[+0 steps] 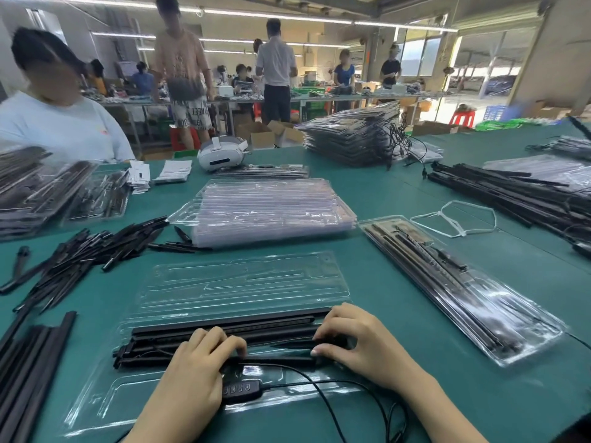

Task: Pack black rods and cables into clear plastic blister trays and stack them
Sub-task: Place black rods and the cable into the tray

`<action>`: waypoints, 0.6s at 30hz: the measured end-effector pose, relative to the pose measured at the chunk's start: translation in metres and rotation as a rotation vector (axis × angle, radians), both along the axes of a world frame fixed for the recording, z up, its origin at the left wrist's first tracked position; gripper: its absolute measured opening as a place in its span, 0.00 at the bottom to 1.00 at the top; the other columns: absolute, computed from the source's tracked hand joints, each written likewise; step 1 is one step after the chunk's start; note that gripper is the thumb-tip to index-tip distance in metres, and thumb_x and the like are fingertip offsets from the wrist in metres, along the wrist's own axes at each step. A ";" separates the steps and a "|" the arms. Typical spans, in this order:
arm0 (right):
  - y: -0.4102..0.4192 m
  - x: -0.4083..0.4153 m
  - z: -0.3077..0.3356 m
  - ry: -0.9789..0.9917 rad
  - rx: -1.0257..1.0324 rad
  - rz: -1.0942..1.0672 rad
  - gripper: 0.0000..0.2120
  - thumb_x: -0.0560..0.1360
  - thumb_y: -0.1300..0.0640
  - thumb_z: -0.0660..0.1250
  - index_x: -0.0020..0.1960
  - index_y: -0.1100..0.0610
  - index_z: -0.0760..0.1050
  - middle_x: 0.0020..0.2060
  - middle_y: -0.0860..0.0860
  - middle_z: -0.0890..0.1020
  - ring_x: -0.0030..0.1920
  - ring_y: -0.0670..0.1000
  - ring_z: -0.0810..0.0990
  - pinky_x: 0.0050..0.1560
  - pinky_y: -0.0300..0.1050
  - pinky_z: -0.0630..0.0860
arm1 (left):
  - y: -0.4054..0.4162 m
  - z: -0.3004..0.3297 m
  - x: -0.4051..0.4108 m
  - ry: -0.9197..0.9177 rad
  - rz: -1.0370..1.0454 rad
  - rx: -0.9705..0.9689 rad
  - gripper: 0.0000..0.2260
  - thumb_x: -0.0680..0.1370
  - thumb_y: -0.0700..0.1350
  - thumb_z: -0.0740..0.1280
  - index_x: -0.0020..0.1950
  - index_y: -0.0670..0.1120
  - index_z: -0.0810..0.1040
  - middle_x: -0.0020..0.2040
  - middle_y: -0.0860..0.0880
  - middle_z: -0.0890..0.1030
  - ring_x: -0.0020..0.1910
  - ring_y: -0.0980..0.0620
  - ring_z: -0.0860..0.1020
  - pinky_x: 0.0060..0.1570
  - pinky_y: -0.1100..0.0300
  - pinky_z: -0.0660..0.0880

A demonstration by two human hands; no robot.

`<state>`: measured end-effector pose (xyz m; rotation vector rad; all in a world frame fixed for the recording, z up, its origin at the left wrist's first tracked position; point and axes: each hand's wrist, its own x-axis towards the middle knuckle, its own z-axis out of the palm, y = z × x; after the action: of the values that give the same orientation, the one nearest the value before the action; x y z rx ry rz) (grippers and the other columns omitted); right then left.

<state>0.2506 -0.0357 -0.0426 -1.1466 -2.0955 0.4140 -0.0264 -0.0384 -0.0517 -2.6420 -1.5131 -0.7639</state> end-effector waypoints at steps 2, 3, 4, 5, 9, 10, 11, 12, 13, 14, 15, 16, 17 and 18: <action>0.000 0.000 0.000 -0.005 0.009 -0.028 0.08 0.70 0.47 0.74 0.44 0.51 0.83 0.41 0.42 0.78 0.45 0.43 0.75 0.47 0.41 0.74 | 0.000 -0.002 -0.001 -0.018 0.008 -0.023 0.22 0.62 0.36 0.52 0.48 0.56 0.74 0.40 0.56 0.73 0.42 0.57 0.64 0.44 0.60 0.67; 0.000 0.000 0.000 -0.008 0.017 -0.044 0.08 0.70 0.47 0.74 0.44 0.50 0.83 0.40 0.42 0.78 0.45 0.42 0.75 0.46 0.39 0.73 | 0.000 -0.003 -0.001 -0.020 0.020 -0.044 0.22 0.63 0.35 0.53 0.49 0.54 0.76 0.41 0.56 0.72 0.43 0.57 0.63 0.46 0.59 0.69; 0.000 0.000 -0.001 -0.011 0.019 -0.058 0.08 0.69 0.46 0.74 0.43 0.49 0.83 0.40 0.41 0.77 0.45 0.42 0.75 0.46 0.38 0.73 | 0.000 -0.003 -0.002 -0.014 0.033 -0.074 0.22 0.64 0.36 0.53 0.50 0.53 0.77 0.43 0.57 0.72 0.44 0.58 0.63 0.48 0.57 0.70; 0.000 0.001 -0.001 -0.015 0.016 -0.069 0.08 0.69 0.46 0.75 0.43 0.48 0.83 0.40 0.41 0.77 0.45 0.41 0.75 0.45 0.36 0.72 | 0.000 -0.003 -0.002 -0.001 0.040 -0.109 0.23 0.65 0.37 0.52 0.52 0.54 0.76 0.45 0.57 0.71 0.46 0.58 0.62 0.51 0.57 0.69; 0.002 0.001 -0.004 -0.025 -0.011 -0.078 0.08 0.69 0.44 0.74 0.45 0.46 0.83 0.41 0.41 0.77 0.39 0.38 0.74 0.40 0.29 0.67 | 0.000 -0.003 -0.004 0.036 0.044 -0.180 0.24 0.67 0.40 0.48 0.57 0.57 0.72 0.49 0.60 0.67 0.49 0.59 0.60 0.56 0.63 0.63; 0.002 0.001 -0.005 -0.010 -0.020 -0.072 0.08 0.70 0.45 0.74 0.46 0.47 0.83 0.41 0.41 0.77 0.37 0.40 0.74 0.39 0.29 0.67 | -0.001 -0.003 -0.004 0.039 0.046 -0.185 0.24 0.67 0.40 0.48 0.57 0.58 0.71 0.49 0.60 0.67 0.49 0.59 0.61 0.56 0.63 0.63; 0.002 0.001 -0.005 0.010 -0.022 -0.060 0.08 0.70 0.46 0.74 0.47 0.47 0.83 0.41 0.41 0.77 0.35 0.41 0.73 0.38 0.30 0.67 | -0.001 -0.003 -0.004 0.039 0.046 -0.186 0.24 0.67 0.40 0.48 0.57 0.58 0.71 0.49 0.60 0.67 0.49 0.59 0.62 0.56 0.64 0.62; 0.002 0.001 -0.005 0.028 -0.021 -0.045 0.07 0.71 0.48 0.74 0.48 0.48 0.83 0.41 0.41 0.77 0.34 0.42 0.73 0.37 0.30 0.68 | -0.002 -0.002 -0.004 0.037 0.046 -0.188 0.24 0.68 0.40 0.48 0.58 0.58 0.71 0.49 0.60 0.67 0.50 0.59 0.62 0.56 0.64 0.62; 0.002 0.001 -0.005 0.040 -0.019 -0.024 0.07 0.71 0.50 0.74 0.49 0.49 0.83 0.42 0.41 0.78 0.35 0.42 0.74 0.37 0.31 0.69 | -0.002 -0.002 -0.004 0.035 0.045 -0.191 0.24 0.68 0.40 0.49 0.58 0.58 0.71 0.49 0.60 0.66 0.50 0.59 0.62 0.56 0.64 0.62; 0.001 0.001 -0.005 0.044 -0.020 -0.002 0.06 0.72 0.53 0.74 0.49 0.49 0.82 0.43 0.41 0.78 0.36 0.42 0.75 0.37 0.31 0.70 | -0.003 -0.002 -0.004 0.035 0.043 -0.192 0.23 0.69 0.40 0.49 0.58 0.58 0.70 0.49 0.60 0.66 0.50 0.59 0.62 0.57 0.65 0.62; 0.001 0.000 -0.005 0.041 -0.022 0.016 0.05 0.73 0.54 0.73 0.49 0.50 0.82 0.43 0.41 0.79 0.37 0.43 0.76 0.37 0.32 0.72 | -0.003 -0.002 -0.004 0.031 0.041 -0.190 0.24 0.69 0.40 0.48 0.58 0.59 0.69 0.49 0.61 0.66 0.50 0.59 0.62 0.57 0.65 0.61; 0.001 0.000 -0.006 0.037 -0.021 0.029 0.05 0.73 0.55 0.72 0.49 0.50 0.82 0.44 0.40 0.79 0.38 0.43 0.77 0.38 0.33 0.73 | -0.003 -0.002 -0.004 0.026 0.040 -0.187 0.24 0.68 0.40 0.48 0.58 0.59 0.69 0.49 0.61 0.66 0.50 0.59 0.62 0.57 0.65 0.61; 0.001 0.000 -0.006 0.034 -0.016 0.036 0.05 0.74 0.56 0.72 0.49 0.51 0.82 0.45 0.40 0.79 0.39 0.43 0.77 0.39 0.35 0.74 | -0.004 -0.002 -0.004 0.014 0.038 -0.187 0.24 0.68 0.40 0.47 0.58 0.58 0.70 0.49 0.60 0.66 0.50 0.59 0.61 0.56 0.64 0.62; 0.001 0.000 -0.007 0.030 -0.009 0.040 0.05 0.74 0.57 0.71 0.50 0.52 0.83 0.45 0.40 0.79 0.40 0.43 0.78 0.40 0.36 0.75 | -0.004 -0.002 -0.004 -0.007 0.036 -0.186 0.24 0.67 0.40 0.48 0.57 0.57 0.71 0.49 0.60 0.67 0.49 0.59 0.61 0.56 0.63 0.62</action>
<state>0.2510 -0.0346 -0.0491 -1.0981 -2.0954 0.4575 -0.0301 -0.0423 -0.0535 -2.7342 -1.7073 -0.6604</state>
